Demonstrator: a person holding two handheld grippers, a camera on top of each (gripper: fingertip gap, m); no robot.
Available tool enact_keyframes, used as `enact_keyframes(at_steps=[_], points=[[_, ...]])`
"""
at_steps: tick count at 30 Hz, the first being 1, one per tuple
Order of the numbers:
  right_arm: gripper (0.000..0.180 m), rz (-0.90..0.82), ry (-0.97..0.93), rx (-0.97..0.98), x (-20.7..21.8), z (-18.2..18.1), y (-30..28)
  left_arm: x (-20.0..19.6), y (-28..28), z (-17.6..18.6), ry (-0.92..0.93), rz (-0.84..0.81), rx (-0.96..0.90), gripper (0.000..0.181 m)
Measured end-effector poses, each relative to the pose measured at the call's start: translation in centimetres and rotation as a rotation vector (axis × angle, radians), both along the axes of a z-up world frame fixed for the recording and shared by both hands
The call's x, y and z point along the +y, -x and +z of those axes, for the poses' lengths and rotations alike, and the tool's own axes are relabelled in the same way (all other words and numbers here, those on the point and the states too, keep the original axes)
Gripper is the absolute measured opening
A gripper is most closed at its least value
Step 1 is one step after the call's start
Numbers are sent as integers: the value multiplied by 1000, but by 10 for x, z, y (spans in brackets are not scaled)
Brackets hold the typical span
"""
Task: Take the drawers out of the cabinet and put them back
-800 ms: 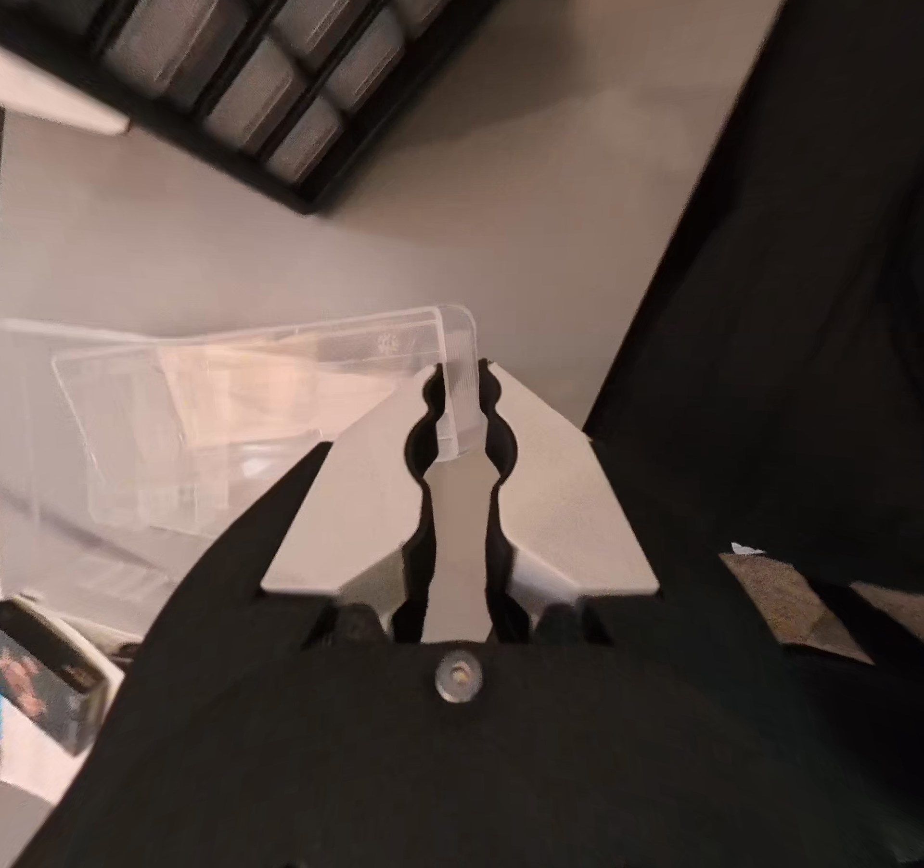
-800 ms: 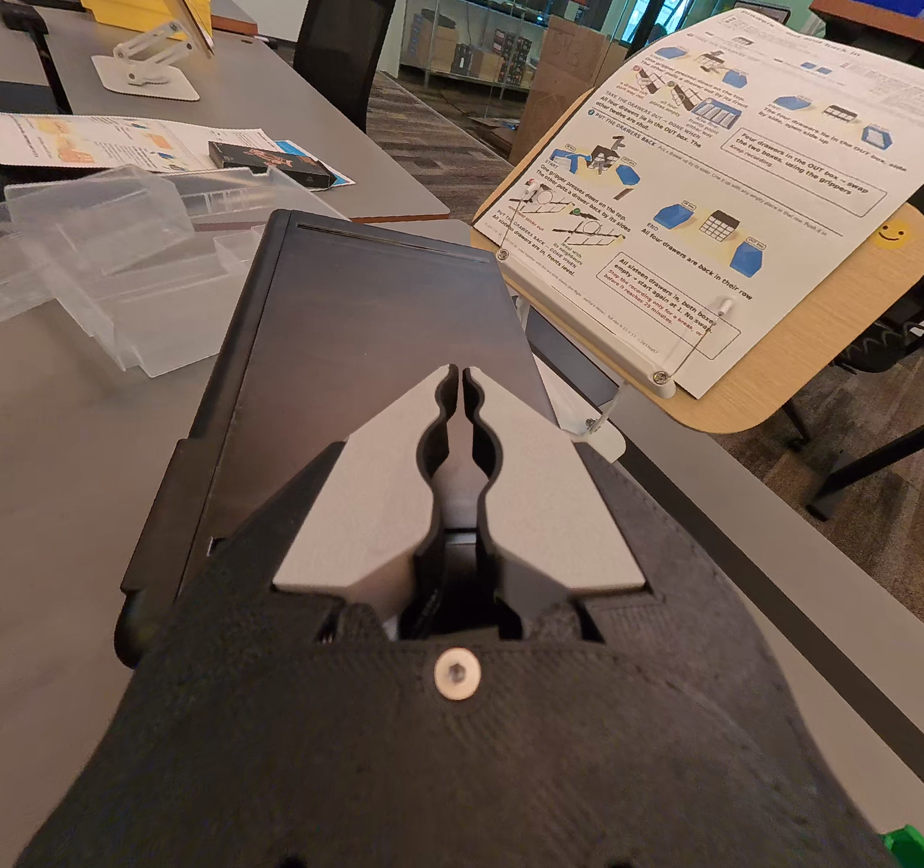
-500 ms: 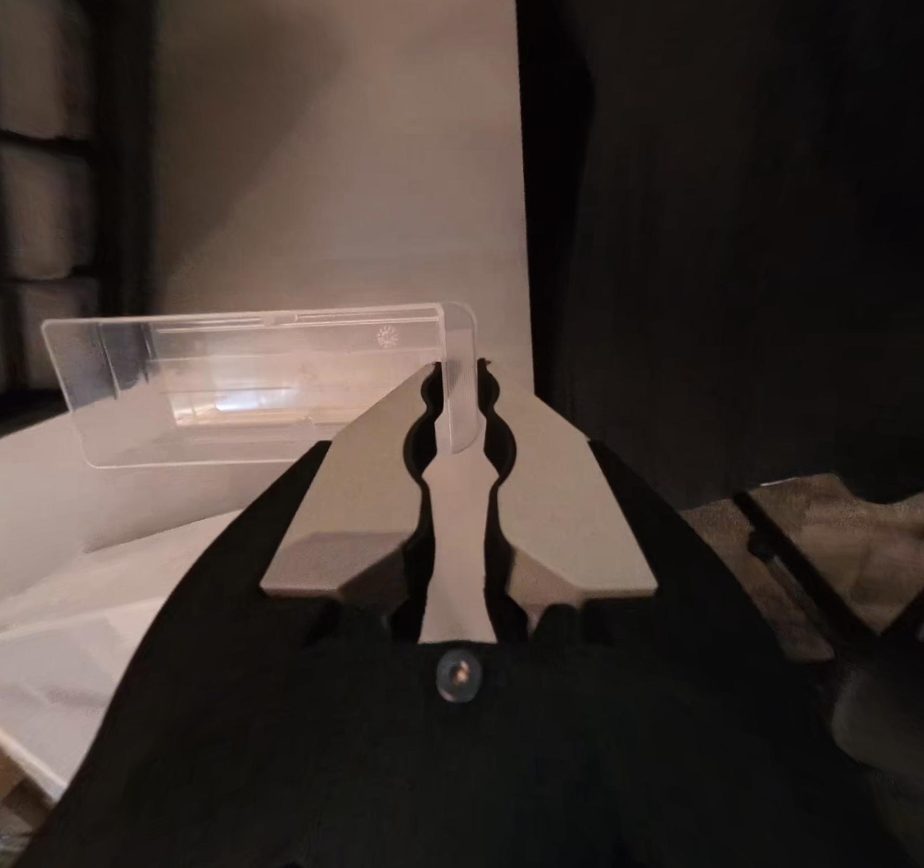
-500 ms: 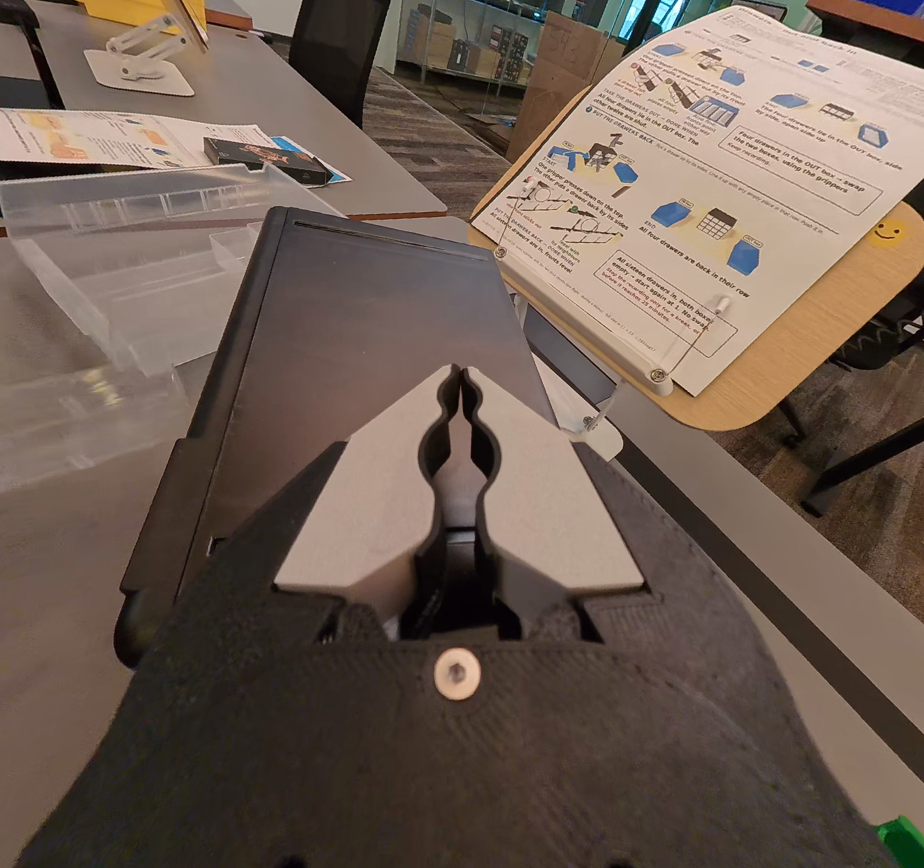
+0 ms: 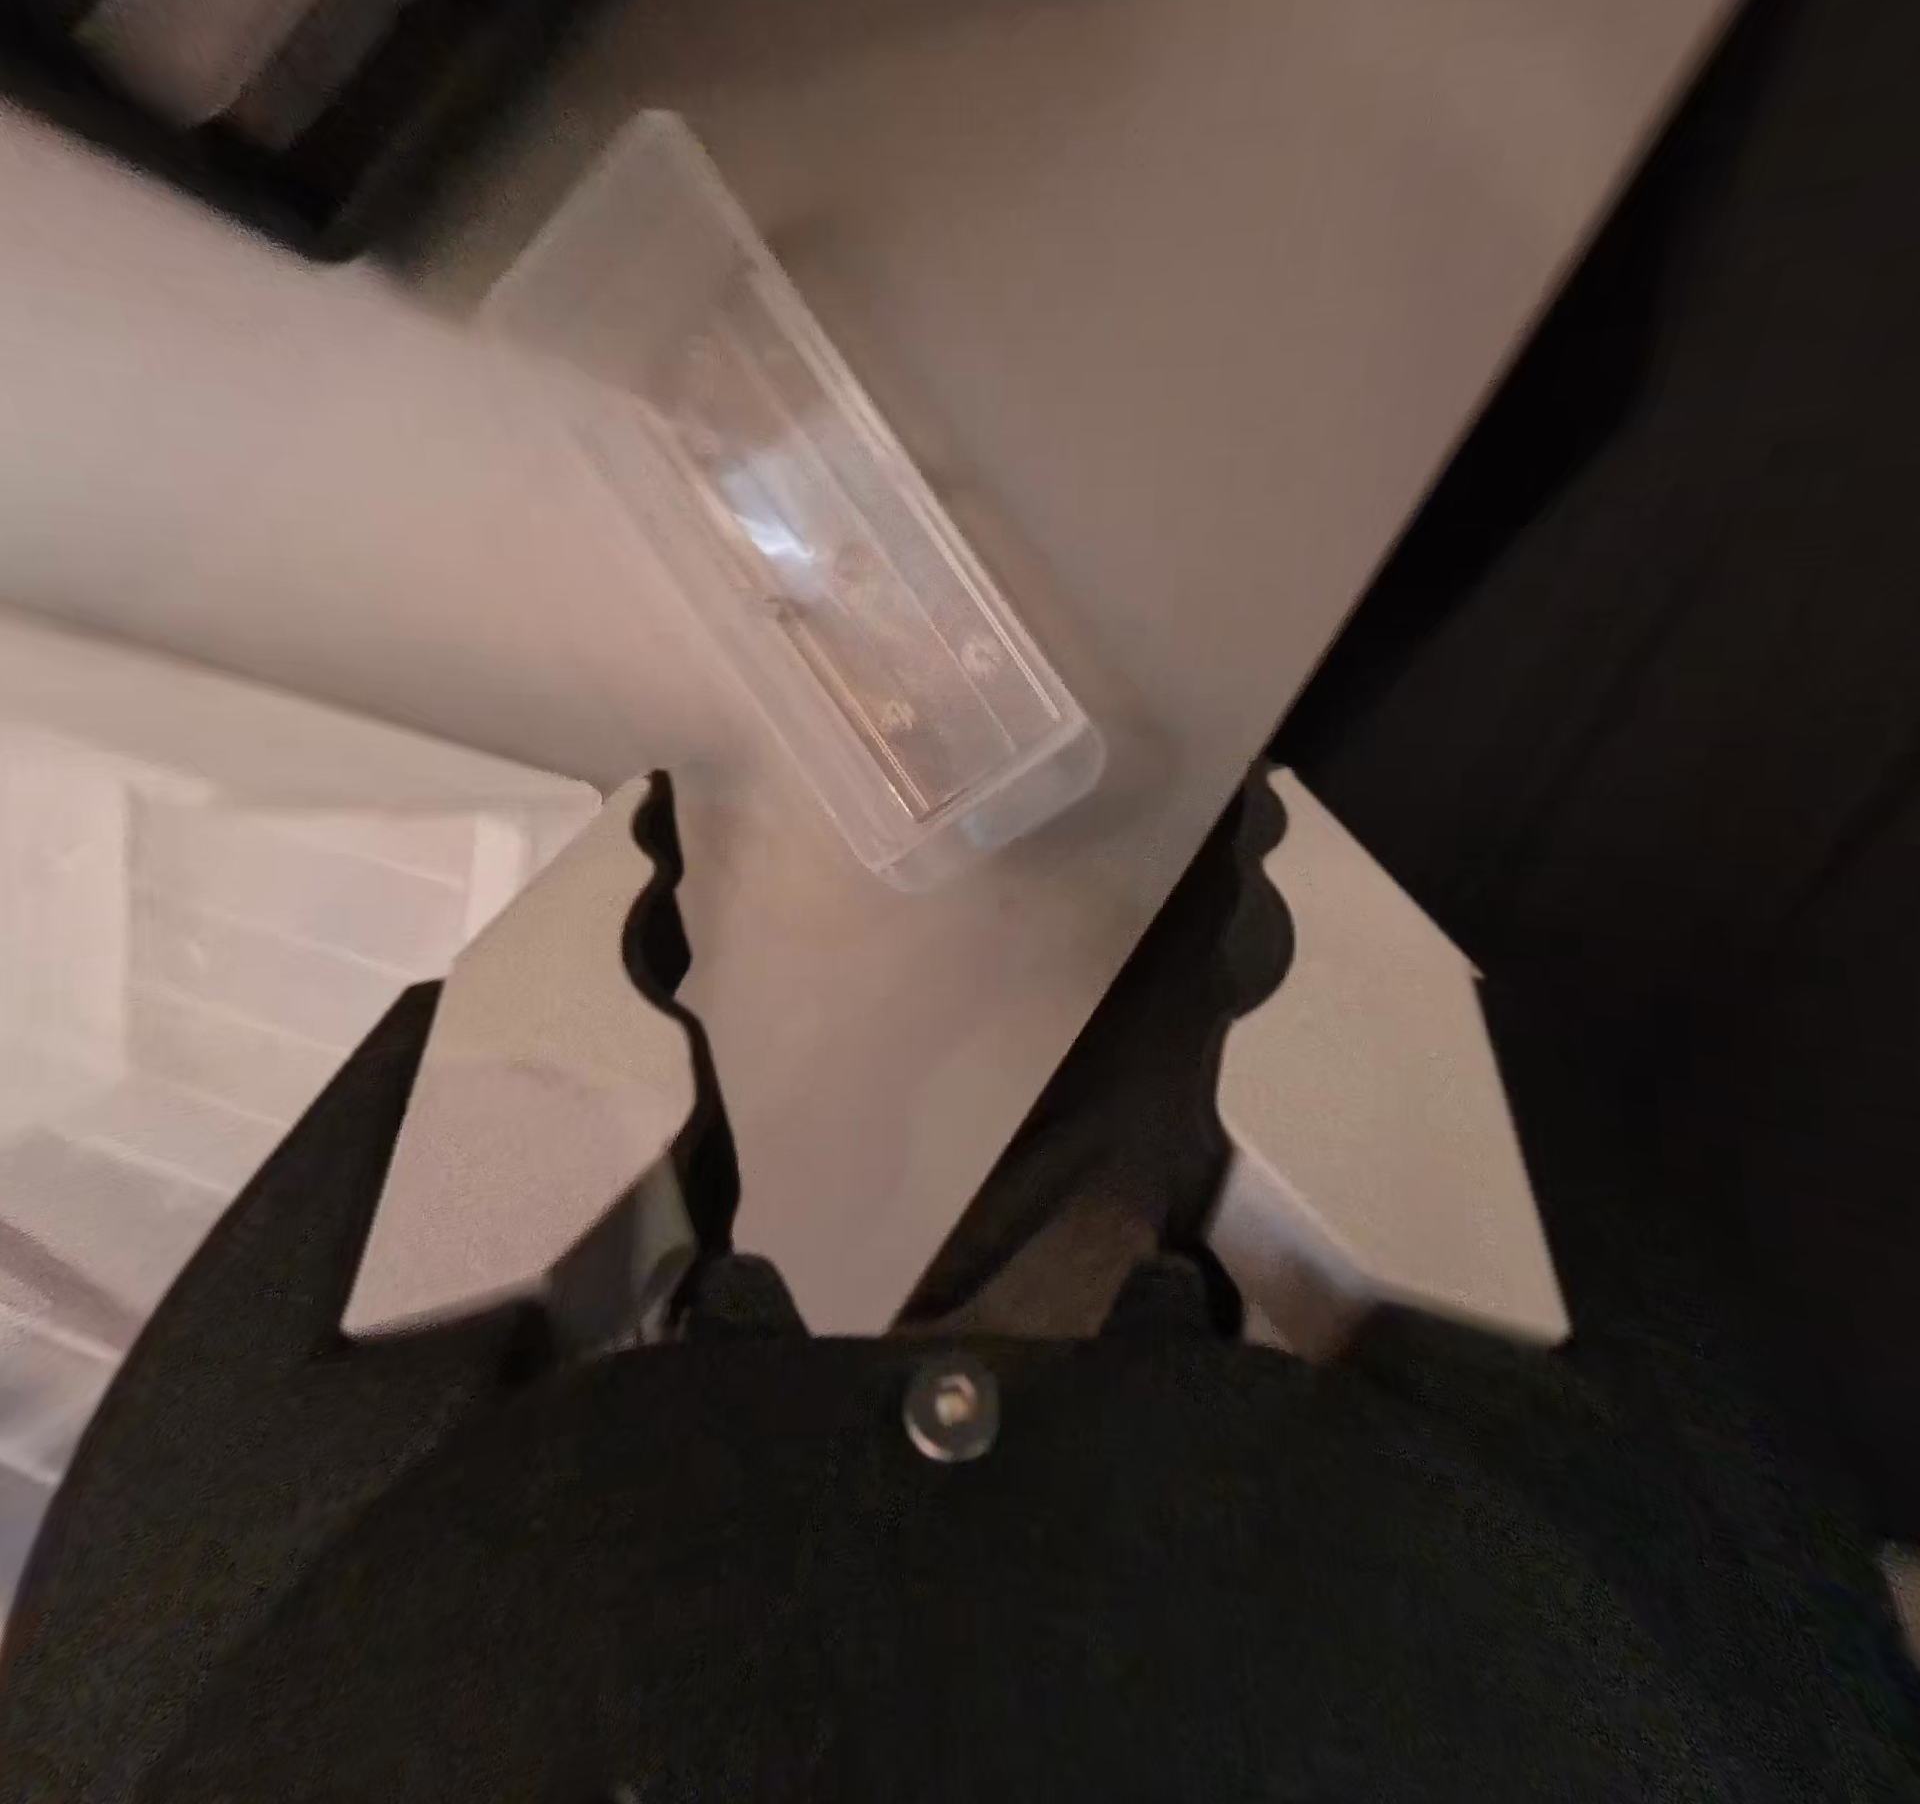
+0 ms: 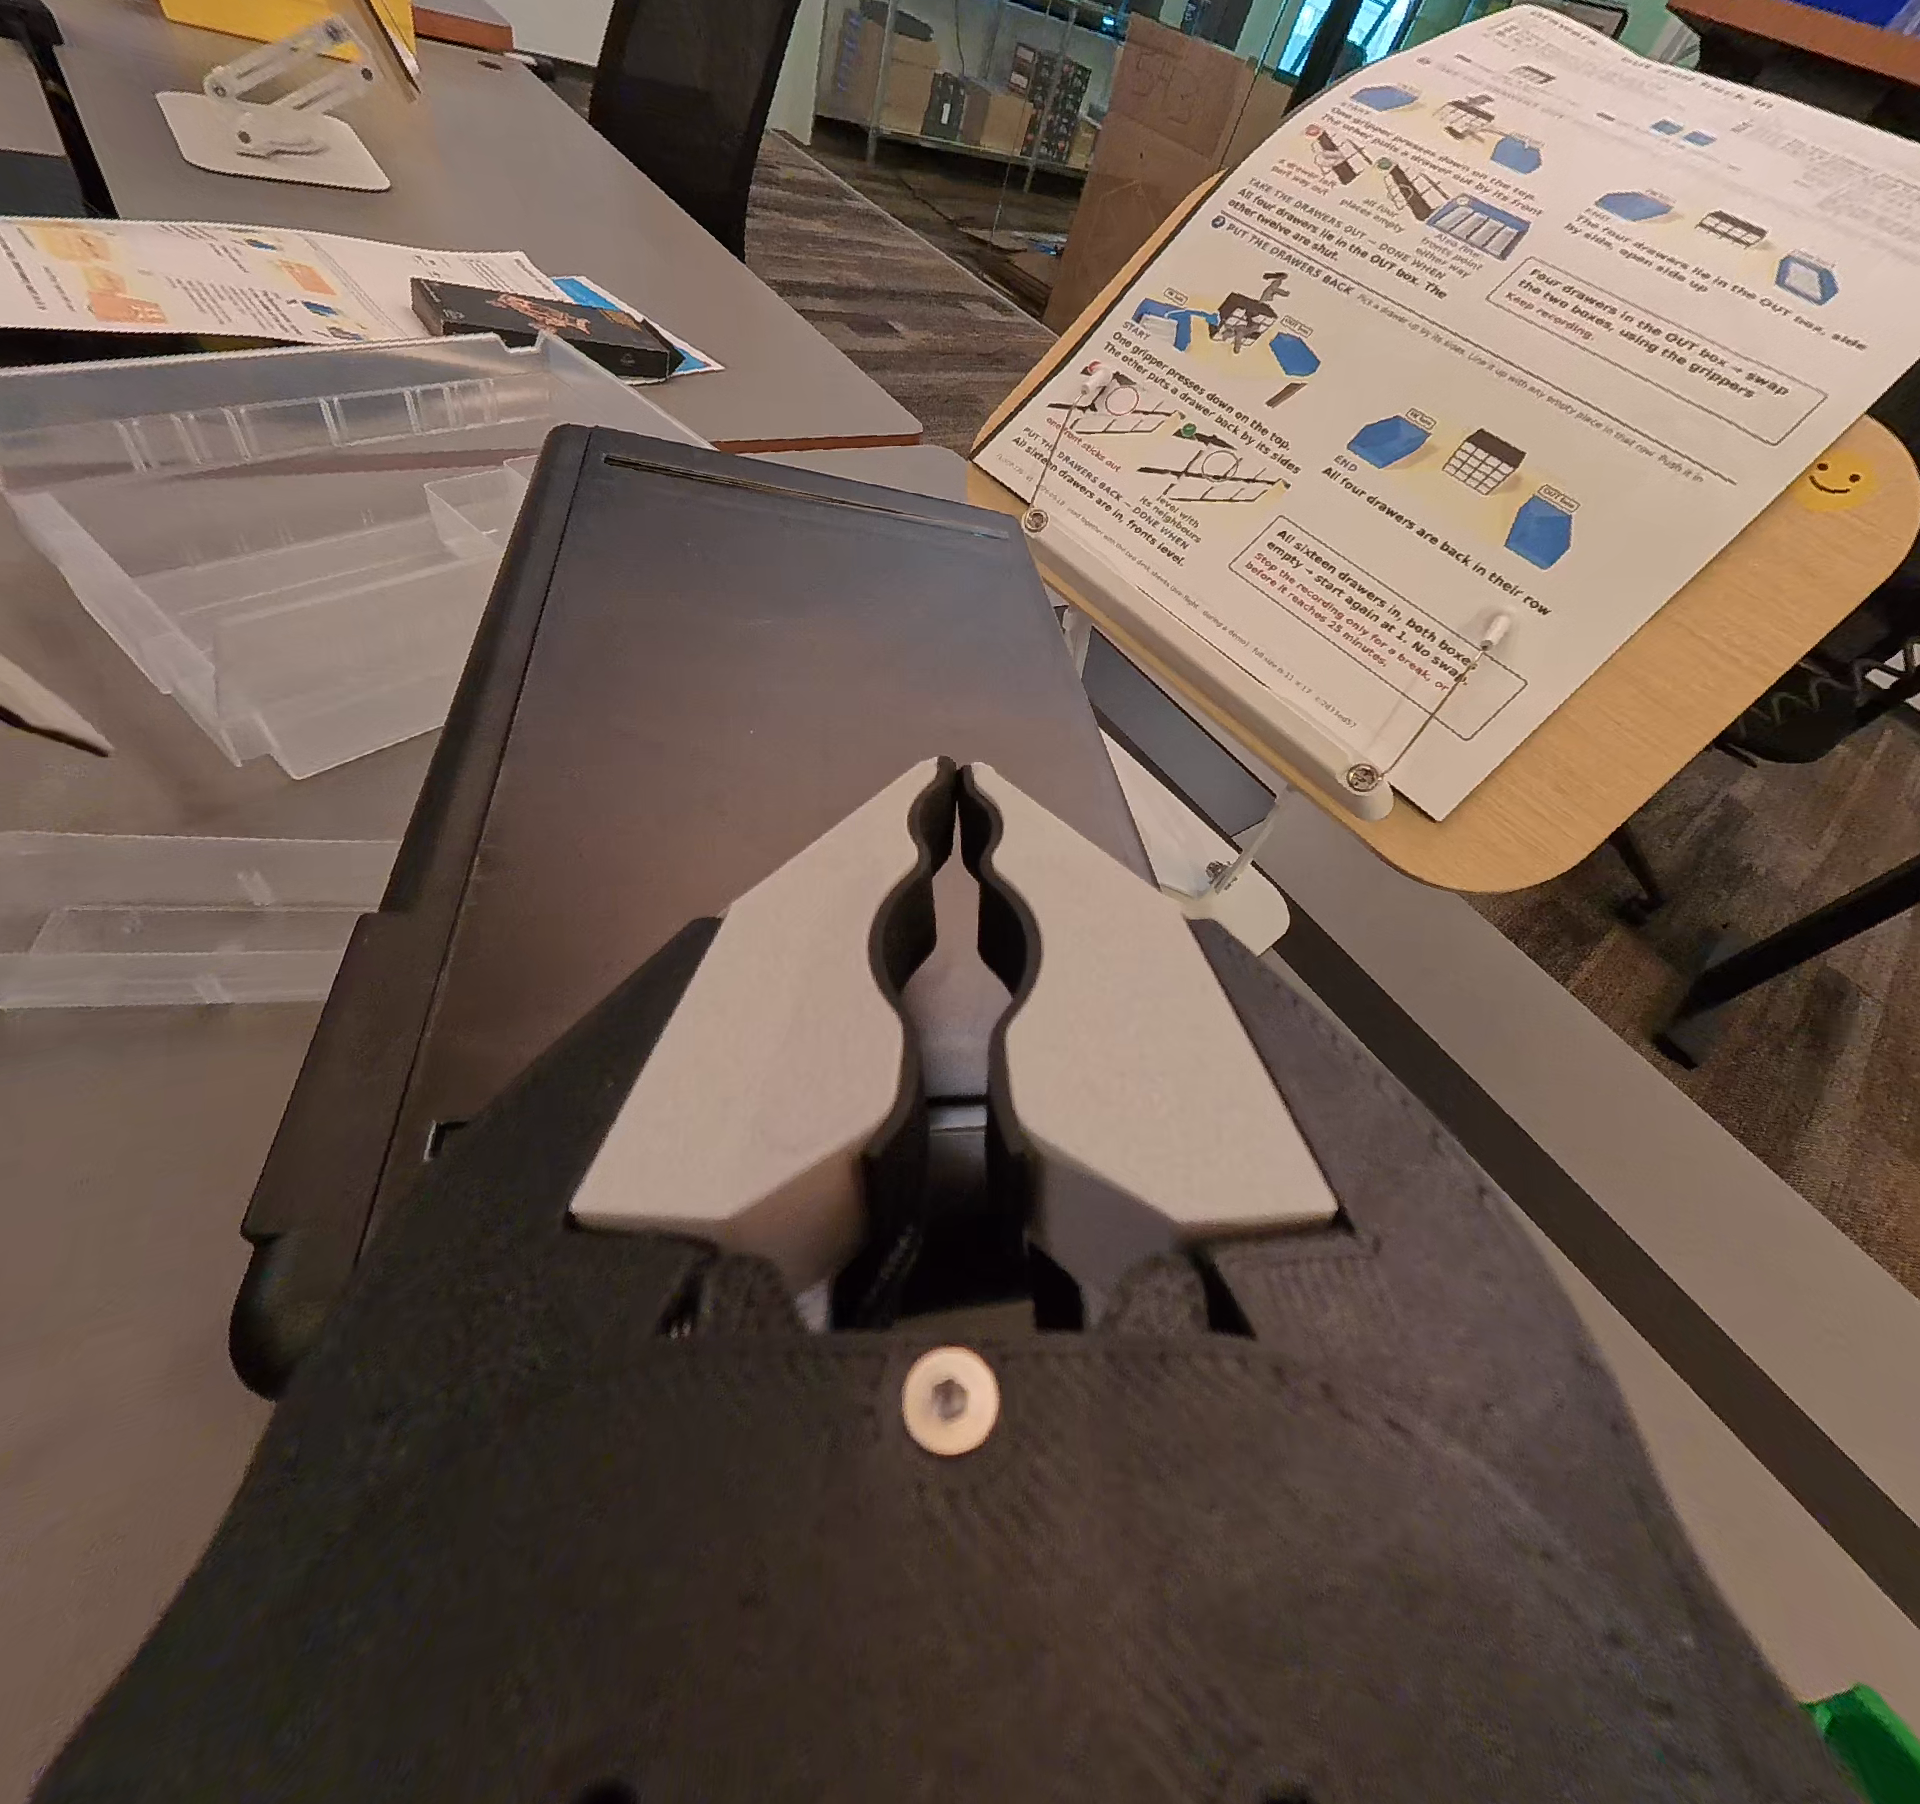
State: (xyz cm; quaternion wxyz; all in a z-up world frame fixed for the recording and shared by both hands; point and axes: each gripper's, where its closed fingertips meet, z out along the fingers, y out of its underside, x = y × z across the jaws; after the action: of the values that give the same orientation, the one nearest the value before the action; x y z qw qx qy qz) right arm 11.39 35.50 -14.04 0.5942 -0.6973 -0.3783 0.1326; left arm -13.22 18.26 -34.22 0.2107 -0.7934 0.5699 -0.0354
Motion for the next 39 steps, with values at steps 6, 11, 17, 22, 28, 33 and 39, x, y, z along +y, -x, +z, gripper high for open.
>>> enact_keyframes(at_steps=[6,11,17,22,28,33,39], points=[[0,-4,-5,-2,0,0,0,14,12,-38,43,295,-6,126],[0,-5,-5,-1,0,0,0,14,-3,-50,148,330,-124,69],[0,-3,-5,-1,0,0,0,13,-17,-29,97,264,-133,68],[0,-4,-7,1,0,1,0,-3,-74,12,139,134,-188,67],[0,-5,-4,-2,0,0,0,-18,-125,21,272,49,-162,67],[0,-2,-4,3,-1,0,-1,-6,-139,19,309,78,-158,67],[0,2,-2,4,0,0,0,-7,-146,36,382,84,-154,67]])
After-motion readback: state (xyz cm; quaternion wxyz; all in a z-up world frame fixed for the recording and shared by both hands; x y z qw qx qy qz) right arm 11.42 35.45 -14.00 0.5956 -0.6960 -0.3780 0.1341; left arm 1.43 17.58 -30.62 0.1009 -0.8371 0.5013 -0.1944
